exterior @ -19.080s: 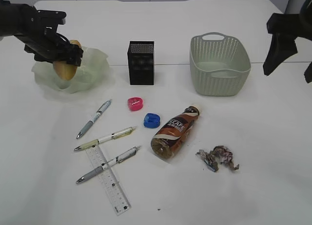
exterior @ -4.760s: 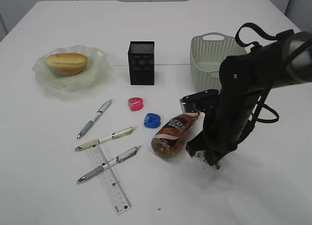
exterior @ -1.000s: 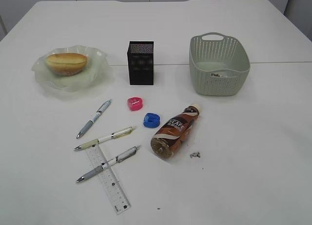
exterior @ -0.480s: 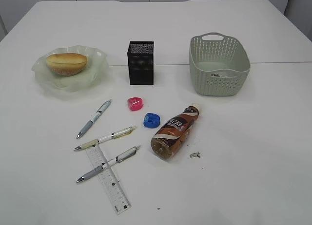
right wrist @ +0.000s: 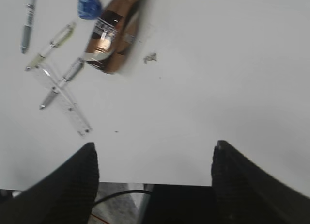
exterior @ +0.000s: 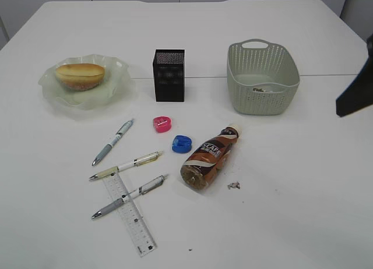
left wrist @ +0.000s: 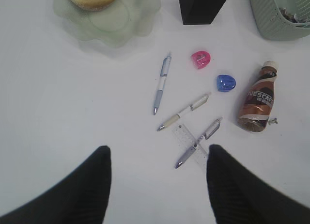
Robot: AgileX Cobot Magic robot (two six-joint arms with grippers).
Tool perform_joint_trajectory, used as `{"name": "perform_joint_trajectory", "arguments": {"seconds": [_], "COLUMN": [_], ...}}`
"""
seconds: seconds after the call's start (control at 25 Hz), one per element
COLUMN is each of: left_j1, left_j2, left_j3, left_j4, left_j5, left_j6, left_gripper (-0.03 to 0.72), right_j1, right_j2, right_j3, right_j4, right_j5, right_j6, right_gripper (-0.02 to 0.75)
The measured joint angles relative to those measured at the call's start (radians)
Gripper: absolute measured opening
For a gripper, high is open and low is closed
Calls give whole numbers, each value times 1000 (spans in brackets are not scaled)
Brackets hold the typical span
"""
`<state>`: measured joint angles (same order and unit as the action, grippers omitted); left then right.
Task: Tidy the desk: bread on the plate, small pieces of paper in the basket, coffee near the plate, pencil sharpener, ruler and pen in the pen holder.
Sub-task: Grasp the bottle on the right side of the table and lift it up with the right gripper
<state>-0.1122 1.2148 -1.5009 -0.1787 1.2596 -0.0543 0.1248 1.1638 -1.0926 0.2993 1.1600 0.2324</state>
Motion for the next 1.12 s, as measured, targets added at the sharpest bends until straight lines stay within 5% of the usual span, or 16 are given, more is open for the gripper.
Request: {"name": "perform_joint_trajectory", "arguments": {"seconds": [0.32,0.84,1.12], "left_j1": [0,0,0], "left_j2": [0,0,0], "left_j3": [0,0,0], "left_j4": [-3,-37,-37], "left_j5": [0,0,0], "left_j6": [0,-5,-5], "left_gripper": [457,452,452], "right_j1": [28,34,242], "right_j2": [25,101,255], "right_j3": [2,2,-34], "right_j4": [243,276,244], "right_j5": [-109,-257,-439], "right_j6": [-24,-71,30], "right_gripper": [533,532,532]}}
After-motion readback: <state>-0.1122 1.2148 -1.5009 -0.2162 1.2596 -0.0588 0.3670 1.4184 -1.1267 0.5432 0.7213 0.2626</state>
